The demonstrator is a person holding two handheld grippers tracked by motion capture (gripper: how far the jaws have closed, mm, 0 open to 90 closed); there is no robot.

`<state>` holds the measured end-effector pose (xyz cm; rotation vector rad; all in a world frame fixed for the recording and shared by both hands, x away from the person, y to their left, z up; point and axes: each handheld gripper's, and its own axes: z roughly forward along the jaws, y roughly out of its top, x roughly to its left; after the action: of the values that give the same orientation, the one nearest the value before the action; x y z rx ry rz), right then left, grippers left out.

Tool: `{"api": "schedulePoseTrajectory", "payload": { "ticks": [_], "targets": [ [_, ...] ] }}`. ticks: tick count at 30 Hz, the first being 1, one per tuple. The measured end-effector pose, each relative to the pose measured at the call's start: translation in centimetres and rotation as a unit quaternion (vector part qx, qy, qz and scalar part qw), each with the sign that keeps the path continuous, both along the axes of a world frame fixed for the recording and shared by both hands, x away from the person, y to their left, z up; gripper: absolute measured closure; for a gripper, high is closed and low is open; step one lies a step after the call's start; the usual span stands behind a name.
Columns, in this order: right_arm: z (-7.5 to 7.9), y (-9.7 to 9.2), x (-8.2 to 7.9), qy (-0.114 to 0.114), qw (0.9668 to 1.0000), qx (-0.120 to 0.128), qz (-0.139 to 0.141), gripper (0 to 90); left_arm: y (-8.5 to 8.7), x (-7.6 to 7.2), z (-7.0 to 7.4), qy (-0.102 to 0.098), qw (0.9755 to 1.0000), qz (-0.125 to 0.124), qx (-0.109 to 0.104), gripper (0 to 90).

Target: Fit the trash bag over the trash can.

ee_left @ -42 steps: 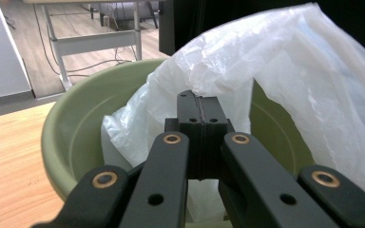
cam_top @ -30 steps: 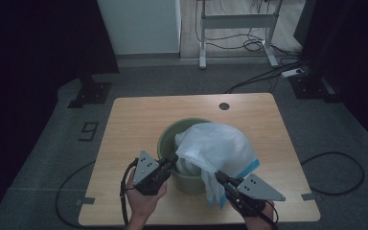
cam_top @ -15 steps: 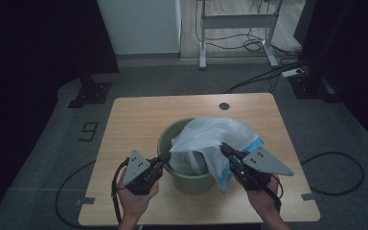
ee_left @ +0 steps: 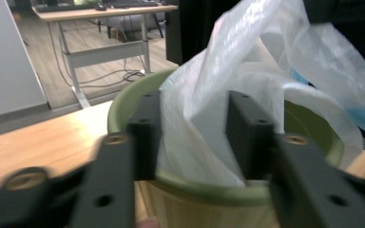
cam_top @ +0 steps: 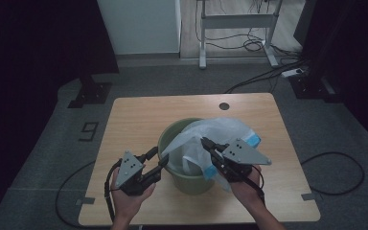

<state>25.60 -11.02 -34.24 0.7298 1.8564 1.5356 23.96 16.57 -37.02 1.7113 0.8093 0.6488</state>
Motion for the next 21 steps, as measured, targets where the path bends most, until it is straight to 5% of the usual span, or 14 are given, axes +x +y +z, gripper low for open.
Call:
{"api": "schedulePoseTrajectory", "payload": {
  "ticks": [5,10,14,15,16,19,20,21],
  "targets": [
    [-0.4,-0.5,0.0,0.012,0.9999,0.008,0.002,89.1,-1.2,1.2,0.8,0.002,0.9997,-0.024,0.008,41.1],
    [-0.4,-0.8,0.0,0.017,0.9998,0.012,0.003,89.1,-2.8,2.2,1.3,0.006,0.9987,-0.047,0.02,43.4],
    [-0.6,-0.8,0.0,0.024,0.9995,0.016,0.01,89.1,-3.6,2.5,1.2,0.008,0.9982,-0.052,0.027,69.3],
    [-0.6,-0.8,0.0,0.024,0.9995,0.016,0.01,89.1,-3.6,2.6,1.2,0.009,0.998,-0.055,0.028,69.3],
    [-0.8,-0.7,0.0,0.027,0.9994,0.018,0.015,89.0,-3.7,2.8,1.2,0.015,0.998,-0.056,0.026,82.5],
    [-1.1,-0.7,-0.1,0.029,0.9991,0.022,0.021,82.0,-3.6,3.0,1.2,0.017,0.9988,-0.043,0.019,89.4],
    [-1.2,-1.0,-0.6,0.025,0.9991,0.027,0.021,68.6,-3.2,3.0,1.1,0.016,0.9995,-0.026,0.012,89.9],
    [-1.2,-1.0,-0.6,0.025,0.9991,0.027,0.021,68.6,-3.2,3.0,1.1,0.016,0.9995,-0.026,0.012,90.0]
  ]
}}
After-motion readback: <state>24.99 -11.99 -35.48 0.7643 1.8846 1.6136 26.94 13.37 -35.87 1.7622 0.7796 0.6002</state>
